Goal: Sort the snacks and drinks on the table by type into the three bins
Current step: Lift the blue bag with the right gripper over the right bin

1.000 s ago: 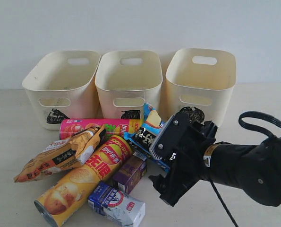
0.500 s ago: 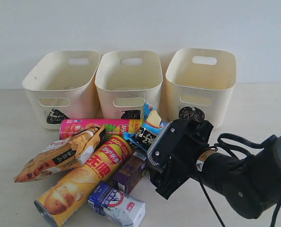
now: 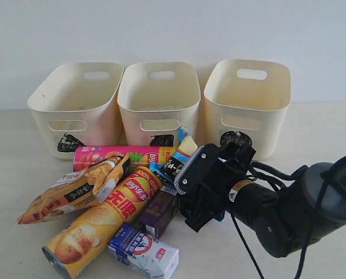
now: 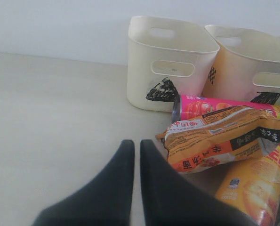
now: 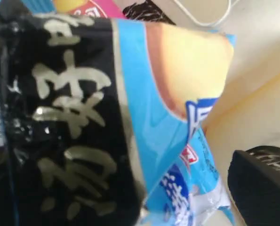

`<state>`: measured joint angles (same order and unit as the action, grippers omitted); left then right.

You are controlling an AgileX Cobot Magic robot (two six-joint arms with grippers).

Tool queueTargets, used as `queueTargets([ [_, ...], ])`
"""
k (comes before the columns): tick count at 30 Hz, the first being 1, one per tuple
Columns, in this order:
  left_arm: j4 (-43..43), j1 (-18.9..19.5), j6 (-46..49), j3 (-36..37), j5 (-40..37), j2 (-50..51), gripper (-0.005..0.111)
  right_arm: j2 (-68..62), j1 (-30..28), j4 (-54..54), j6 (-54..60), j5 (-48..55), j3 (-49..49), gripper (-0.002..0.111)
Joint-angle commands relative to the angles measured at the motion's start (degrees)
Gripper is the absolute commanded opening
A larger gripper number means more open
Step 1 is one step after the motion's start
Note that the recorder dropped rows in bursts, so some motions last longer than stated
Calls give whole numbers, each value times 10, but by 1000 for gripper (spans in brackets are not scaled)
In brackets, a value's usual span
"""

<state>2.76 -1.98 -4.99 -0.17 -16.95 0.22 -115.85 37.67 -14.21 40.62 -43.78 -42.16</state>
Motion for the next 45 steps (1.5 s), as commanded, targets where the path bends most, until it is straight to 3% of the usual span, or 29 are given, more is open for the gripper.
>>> queueTargets([
  [1, 2, 3, 1, 2, 2, -2, 4, -28, 1, -39, 37, 21, -27, 101],
  [4, 2, 3, 1, 2, 2, -2, 4, -28, 1, -65, 38, 19, -33, 99],
  [6, 2, 3, 1, 2, 2, -2, 4, -28, 1, -66, 39, 22, -34, 81],
  [8, 2, 3, 1, 2, 2, -2, 4, -28, 1, -84, 39, 25, -34, 44],
  [9, 2, 3, 1, 2, 2, -2, 4, -28, 1, -93, 42, 37, -34, 11],
  [10, 2, 3, 1, 2, 2, -2, 4, -27, 1, -93, 51, 46, -34, 0],
  [19, 2, 3, 1, 2, 2, -2, 4, 28, 1, -181, 109, 95, -19, 1],
  [28, 2, 3, 1, 2, 2, -2, 4, 154, 14, -174, 110, 124, 45, 1],
  [36, 2, 3, 1, 2, 2, -2, 4, 267, 48, -165, 113, 194, 47, 1],
  [45, 2, 3, 1, 2, 2, -2, 4, 360, 45, -165, 132, 181, 36, 0],
])
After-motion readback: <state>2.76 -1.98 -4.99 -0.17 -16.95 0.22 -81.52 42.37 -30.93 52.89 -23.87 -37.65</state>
